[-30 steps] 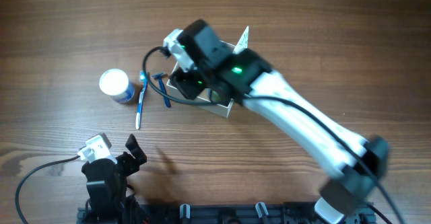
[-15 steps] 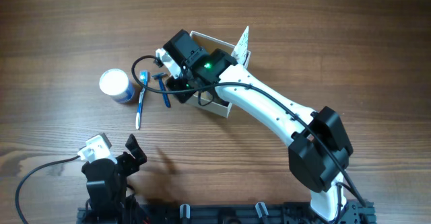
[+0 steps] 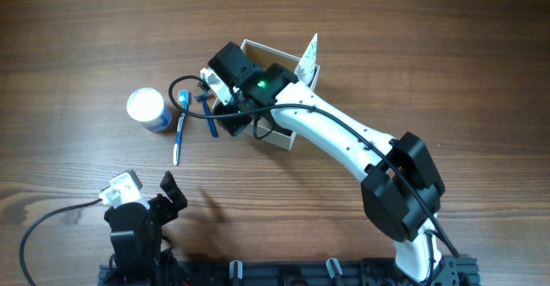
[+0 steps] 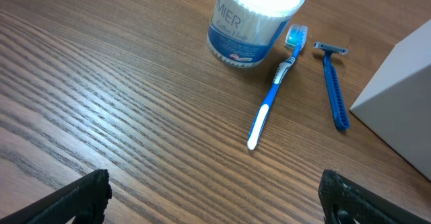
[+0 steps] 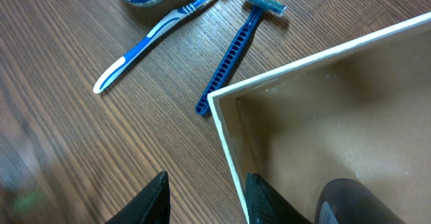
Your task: Pack container
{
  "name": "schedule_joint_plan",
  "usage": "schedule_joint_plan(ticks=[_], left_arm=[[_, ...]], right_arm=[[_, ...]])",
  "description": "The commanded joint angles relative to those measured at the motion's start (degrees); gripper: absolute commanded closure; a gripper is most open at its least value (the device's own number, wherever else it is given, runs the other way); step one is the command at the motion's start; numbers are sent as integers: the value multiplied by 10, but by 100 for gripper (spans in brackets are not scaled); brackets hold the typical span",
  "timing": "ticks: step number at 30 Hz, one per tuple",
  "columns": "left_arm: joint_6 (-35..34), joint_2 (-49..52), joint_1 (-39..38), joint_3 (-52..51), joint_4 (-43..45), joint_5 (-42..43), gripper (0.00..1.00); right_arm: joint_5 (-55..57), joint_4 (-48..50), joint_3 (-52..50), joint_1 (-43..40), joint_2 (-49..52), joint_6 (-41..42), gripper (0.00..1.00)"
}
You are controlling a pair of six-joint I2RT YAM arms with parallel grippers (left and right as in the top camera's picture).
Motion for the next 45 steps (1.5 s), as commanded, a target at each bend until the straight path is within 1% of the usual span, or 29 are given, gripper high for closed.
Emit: schedule_joint_plan(ticks=[1,8,12,16,19,20,23,25,27,34,38,45], left_arm=[[7,-5,2,-7,1,5,0],[7,-5,2,-7,1,5,0],[7,-5,2,-7,1,5,0],[7,-5,2,-7,1,5,0],[7,-5,2,-7,1,5,0],[7,-5,2,-7,1,5,0],[7,-5,2,-7,1,5,0],[7,-5,2,-7,1,5,0],[7,-5,2,-7,1,5,0],[7,-5,2,-7,1,5,0],[7,-5,2,-7,1,5,0],[7,-5,2,-7,1,5,0]], right_arm=[[-13,-4,2,1,13,2,63],[-7,-44,2,-13,13,-42,63],[-7,-66,2,-17,13,-53,64],[-7,-84,2,-17,13,-60,68],[-7,-93,2,-17,13,-60,75],[-7,-96,2,-17,13,-60,75],[-7,-104,2,-17,13,-60,81],[-5,-109,2,-17,13,-59,82],[3,-116,2,-17,13,-57,86],[48,-156,2,-17,13,-59,89],[50,-173,2,-17,13,-83,93],[82,-196,2,-17,13,-113,94]])
